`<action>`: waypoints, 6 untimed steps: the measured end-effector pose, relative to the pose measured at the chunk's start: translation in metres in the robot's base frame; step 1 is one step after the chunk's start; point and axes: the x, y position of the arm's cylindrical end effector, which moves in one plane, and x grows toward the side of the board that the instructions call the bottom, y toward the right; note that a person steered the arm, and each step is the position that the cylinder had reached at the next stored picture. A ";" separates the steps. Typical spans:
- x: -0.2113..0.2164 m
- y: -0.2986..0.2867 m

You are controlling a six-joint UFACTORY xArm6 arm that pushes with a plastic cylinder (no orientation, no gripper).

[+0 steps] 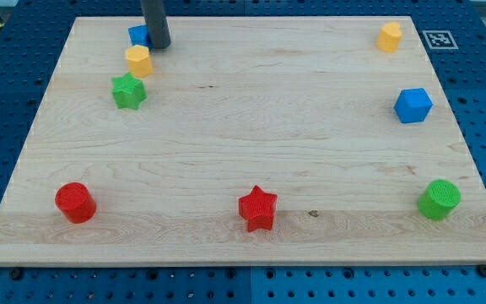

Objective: Push the red star closer to the red circle

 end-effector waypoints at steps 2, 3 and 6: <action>0.081 0.051; 0.125 0.061; 0.199 0.151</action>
